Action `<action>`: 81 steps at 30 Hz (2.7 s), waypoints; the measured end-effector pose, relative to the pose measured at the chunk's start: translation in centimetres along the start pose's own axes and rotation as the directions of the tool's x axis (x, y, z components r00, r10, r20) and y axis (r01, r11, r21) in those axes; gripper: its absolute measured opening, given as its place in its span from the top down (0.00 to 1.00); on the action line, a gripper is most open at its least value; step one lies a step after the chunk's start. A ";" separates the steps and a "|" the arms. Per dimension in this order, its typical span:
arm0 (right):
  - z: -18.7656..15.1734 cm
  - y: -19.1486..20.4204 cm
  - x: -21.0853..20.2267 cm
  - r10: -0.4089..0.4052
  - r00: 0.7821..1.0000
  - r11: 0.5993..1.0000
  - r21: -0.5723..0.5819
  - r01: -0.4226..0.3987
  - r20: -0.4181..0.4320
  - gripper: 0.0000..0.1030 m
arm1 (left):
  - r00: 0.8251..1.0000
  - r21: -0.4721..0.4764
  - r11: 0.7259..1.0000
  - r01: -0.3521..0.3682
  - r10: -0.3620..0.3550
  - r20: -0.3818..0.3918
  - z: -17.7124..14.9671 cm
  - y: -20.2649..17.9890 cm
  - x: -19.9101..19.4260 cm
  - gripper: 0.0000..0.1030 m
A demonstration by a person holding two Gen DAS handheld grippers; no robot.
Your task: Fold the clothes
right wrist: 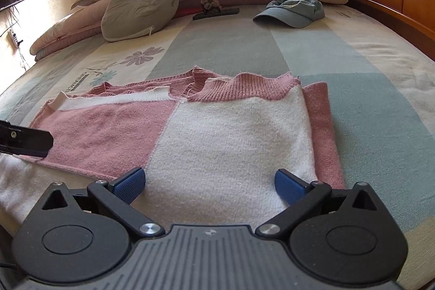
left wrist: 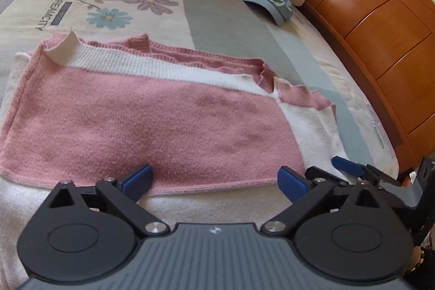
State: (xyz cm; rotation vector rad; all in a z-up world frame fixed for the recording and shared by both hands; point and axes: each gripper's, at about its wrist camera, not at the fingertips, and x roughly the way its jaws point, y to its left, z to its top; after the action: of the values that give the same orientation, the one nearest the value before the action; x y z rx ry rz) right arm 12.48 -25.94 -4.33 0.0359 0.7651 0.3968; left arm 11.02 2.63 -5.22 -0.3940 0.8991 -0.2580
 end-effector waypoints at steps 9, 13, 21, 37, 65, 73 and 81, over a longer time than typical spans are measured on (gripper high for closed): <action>0.2 -1.0 0.1 0.031 0.999 0.998 0.054 -0.032 0.007 0.00 | 0.993 0.026 0.994 -0.110 0.111 -0.042 0.0 -1.9 0.2 0.01; -0.3 -1.1 -0.1 0.036 0.999 0.998 0.055 -0.038 0.040 0.00 | 0.987 0.078 0.985 -0.154 0.157 -0.024 -0.3 -3.3 -0.3 0.01; -0.3 -0.2 0.2 -0.012 0.999 0.999 0.034 0.011 0.035 0.00 | 0.984 0.120 0.977 -0.177 0.176 0.021 -0.7 -3.6 -1.9 0.01; 1.9 -0.8 -4.4 0.032 0.999 0.991 0.128 -0.035 0.023 0.00 | 0.983 0.086 0.980 -0.181 0.182 -0.004 -0.1 0.1 -0.9 0.01; 4.1 1.9 0.9 0.412 0.909 0.871 0.320 -0.373 -0.064 0.00 | 0.998 -0.212 0.977 -0.034 0.043 0.036 3.3 13.9 -6.7 0.01; 4.1 3.5 1.7 0.423 0.901 0.876 0.298 -0.379 -0.099 0.00 | 0.991 -0.312 0.943 0.120 -0.134 -0.023 2.9 17.0 -4.6 0.01; 4.5 4.4 2.3 0.415 0.903 0.883 0.292 -0.369 -0.115 0.00 | 0.967 -0.335 0.917 0.214 -0.247 -0.057 3.5 18.3 -3.4 0.01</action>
State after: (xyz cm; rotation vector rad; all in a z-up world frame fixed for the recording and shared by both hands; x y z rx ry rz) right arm 15.55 -20.55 -1.79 0.4191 0.9840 0.6903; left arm 12.74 21.12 -8.84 -0.8056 0.9958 -0.3485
